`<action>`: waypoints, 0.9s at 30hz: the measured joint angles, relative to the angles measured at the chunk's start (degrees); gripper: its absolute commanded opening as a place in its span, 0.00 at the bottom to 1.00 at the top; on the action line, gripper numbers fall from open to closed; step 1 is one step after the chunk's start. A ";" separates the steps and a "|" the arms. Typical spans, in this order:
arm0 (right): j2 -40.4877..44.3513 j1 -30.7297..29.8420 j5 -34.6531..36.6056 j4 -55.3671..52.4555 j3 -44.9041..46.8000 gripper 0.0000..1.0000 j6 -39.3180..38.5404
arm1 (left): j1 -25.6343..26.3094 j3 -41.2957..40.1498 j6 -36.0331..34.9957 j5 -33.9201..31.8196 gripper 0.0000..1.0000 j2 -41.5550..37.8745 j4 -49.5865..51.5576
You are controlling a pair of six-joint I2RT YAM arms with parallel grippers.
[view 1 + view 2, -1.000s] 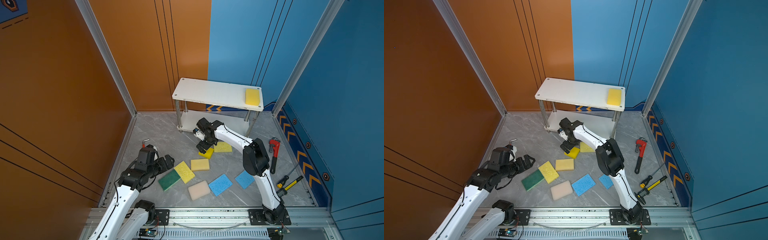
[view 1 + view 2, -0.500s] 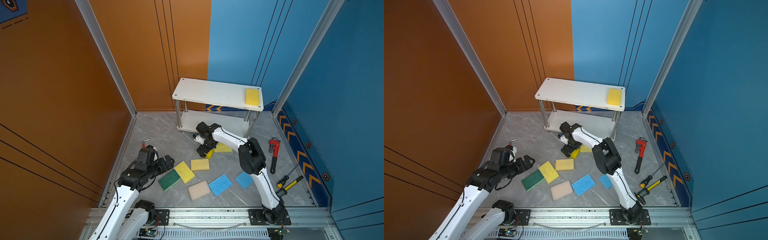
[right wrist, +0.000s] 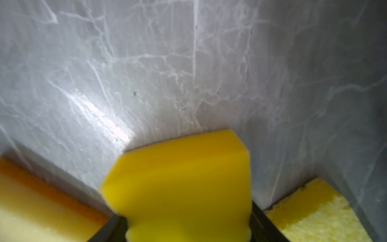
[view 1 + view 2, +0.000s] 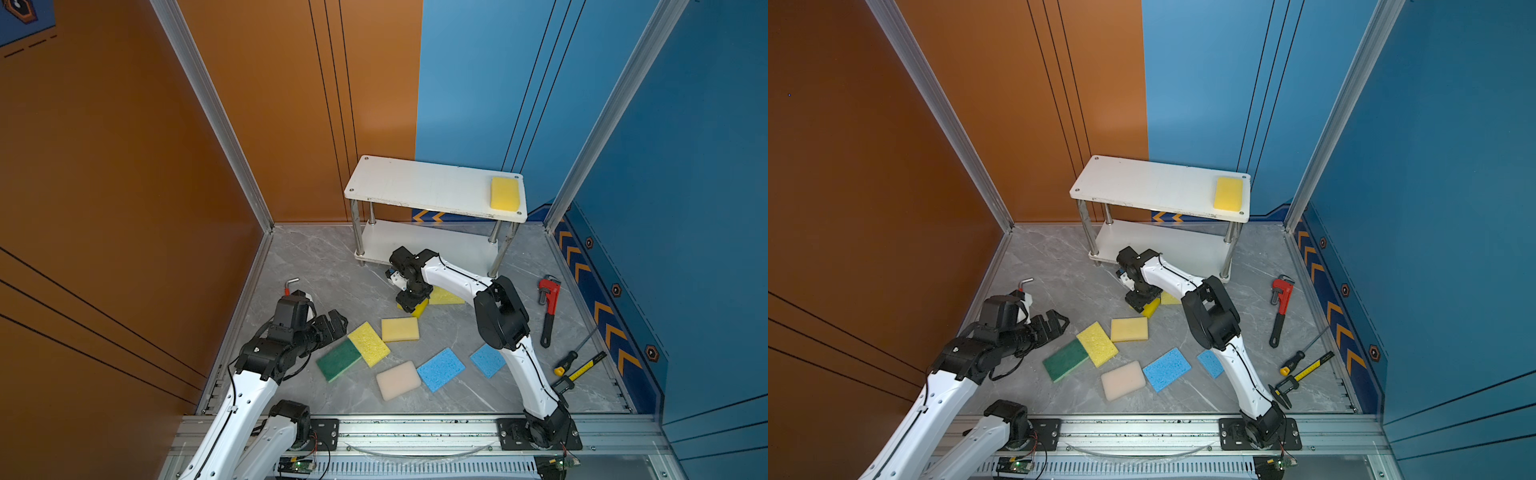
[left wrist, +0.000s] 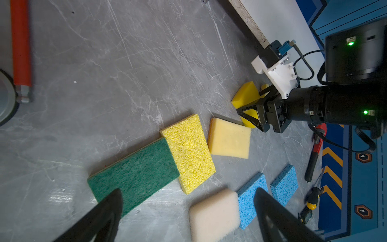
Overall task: Arrange cleaning sponges on a shelf
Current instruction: Pick up the cleaning sponge at the center of the table, then place the cleaning sponge at the shelf.
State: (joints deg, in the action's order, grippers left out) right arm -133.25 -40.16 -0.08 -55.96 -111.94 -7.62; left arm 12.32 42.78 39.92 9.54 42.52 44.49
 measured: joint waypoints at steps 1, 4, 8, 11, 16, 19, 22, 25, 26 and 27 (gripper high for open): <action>0.87 -0.35 0.35 0.00 0.59 0.66 0.33 | 0.00 0.00 0.00 0.00 0.98 -0.15 0.00; 4.81 -1.38 1.29 -0.24 2.25 0.65 1.75 | 0.00 -0.04 0.00 -0.02 0.98 -0.55 0.04; 12.90 -2.43 2.16 -0.68 2.45 0.65 4.46 | -0.04 -0.07 0.00 -0.04 0.98 -0.61 0.02; 20.98 -3.32 3.58 -1.36 1.51 0.65 6.95 | -0.04 -0.09 0.00 -0.02 0.98 -0.28 -0.07; 31.98 -6.58 9.29 -1.73 -5.53 0.65 9.31 | -0.04 -0.09 0.00 0.09 0.98 1.99 -1.16; 35.76 -8.28 13.51 -1.64 -12.94 0.65 10.75 | -0.04 -0.07 -0.04 0.76 0.98 4.46 -2.56; 36.85 -6.84 17.84 -1.42 -20.44 0.65 13.31 | 0.04 0.24 -0.48 1.44 0.98 7.30 -3.89; 35.74 -3.21 20.81 -1.49 -25.75 0.65 16.33 | 0.42 1.60 -1.11 1.75 0.98 9.57 -4.46; 35.04 -2.03 21.42 -1.51 -26.93 0.65 17.22 | 0.57 2.03 -1.22 1.88 0.98 9.94 -4.59; 34.03 -0.48 21.88 -1.49 -28.11 0.65 18.36 | 0.81 2.38 -1.38 2.05 0.98 10.12 -4.81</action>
State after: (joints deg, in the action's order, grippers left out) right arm -99.22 -40.64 21.80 -57.45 -140.05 10.74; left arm 13.13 45.17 38.54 11.60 52.64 39.68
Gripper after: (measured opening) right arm 0.653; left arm 0.981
